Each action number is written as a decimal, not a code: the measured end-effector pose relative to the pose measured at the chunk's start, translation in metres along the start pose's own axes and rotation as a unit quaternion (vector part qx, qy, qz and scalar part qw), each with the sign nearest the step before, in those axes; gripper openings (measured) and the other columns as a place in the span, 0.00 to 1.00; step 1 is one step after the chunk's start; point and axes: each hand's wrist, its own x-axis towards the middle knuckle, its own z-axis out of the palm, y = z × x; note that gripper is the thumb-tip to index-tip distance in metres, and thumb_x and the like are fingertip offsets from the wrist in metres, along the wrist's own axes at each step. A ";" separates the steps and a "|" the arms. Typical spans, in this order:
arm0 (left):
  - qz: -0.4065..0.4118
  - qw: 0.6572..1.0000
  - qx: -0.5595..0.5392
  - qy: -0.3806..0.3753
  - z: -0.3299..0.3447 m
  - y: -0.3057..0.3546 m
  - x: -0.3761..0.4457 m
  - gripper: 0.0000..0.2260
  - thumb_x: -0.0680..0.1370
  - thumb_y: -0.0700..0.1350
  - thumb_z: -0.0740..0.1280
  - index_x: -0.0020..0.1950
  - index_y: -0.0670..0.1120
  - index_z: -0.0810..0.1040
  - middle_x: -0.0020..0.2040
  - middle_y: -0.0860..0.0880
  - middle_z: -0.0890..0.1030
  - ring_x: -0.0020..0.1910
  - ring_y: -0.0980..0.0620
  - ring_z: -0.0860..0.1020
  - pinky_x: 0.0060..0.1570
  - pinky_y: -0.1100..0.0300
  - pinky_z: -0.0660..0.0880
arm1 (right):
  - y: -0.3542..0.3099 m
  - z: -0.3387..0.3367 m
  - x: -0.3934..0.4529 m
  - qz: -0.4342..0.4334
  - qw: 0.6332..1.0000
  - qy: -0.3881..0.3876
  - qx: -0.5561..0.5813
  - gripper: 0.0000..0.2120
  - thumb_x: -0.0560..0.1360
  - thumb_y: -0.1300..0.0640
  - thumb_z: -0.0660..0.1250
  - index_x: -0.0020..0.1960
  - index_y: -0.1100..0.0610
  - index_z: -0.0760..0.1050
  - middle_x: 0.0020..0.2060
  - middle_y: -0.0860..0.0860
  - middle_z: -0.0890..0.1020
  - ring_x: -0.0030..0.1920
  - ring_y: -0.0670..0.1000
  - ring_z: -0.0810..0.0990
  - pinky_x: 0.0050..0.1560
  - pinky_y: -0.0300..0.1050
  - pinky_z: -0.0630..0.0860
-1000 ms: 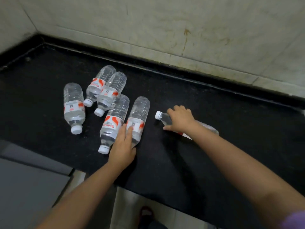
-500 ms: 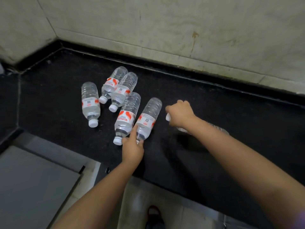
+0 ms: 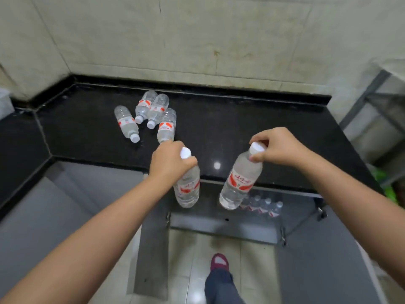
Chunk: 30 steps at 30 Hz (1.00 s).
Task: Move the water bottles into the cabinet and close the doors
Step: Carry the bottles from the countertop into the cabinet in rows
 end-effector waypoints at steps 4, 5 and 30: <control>-0.035 0.995 0.011 -0.089 0.018 -0.012 -0.048 0.10 0.70 0.46 0.69 0.34 0.41 0.75 0.38 0.45 0.73 0.44 0.42 0.75 0.39 0.58 0.66 | -0.011 0.026 -0.053 -0.001 0.995 -0.088 0.042 0.14 0.65 0.61 0.75 0.50 0.59 0.82 0.46 0.54 0.84 0.45 0.53 0.81 0.46 0.46 0.76; -0.046 0.993 0.011 -0.109 0.026 -0.017 -0.059 0.10 0.70 0.46 0.69 0.40 0.39 0.78 0.39 0.45 0.75 0.46 0.42 0.77 0.39 0.59 0.66 | -0.010 0.035 -0.063 -0.002 0.993 -0.106 0.044 0.13 0.64 0.61 0.75 0.49 0.59 0.82 0.44 0.54 0.84 0.44 0.54 0.82 0.45 0.47 0.77; -0.162 0.966 0.052 -0.196 0.378 -0.149 0.034 0.15 0.73 0.41 0.68 0.58 0.37 0.77 0.59 0.34 0.76 0.59 0.38 0.75 0.56 0.53 0.72 | 0.184 0.396 0.068 0.100 0.981 -0.164 0.041 0.14 0.73 0.66 0.65 0.58 0.63 0.77 0.60 0.59 0.78 0.62 0.58 0.74 0.60 0.42 0.70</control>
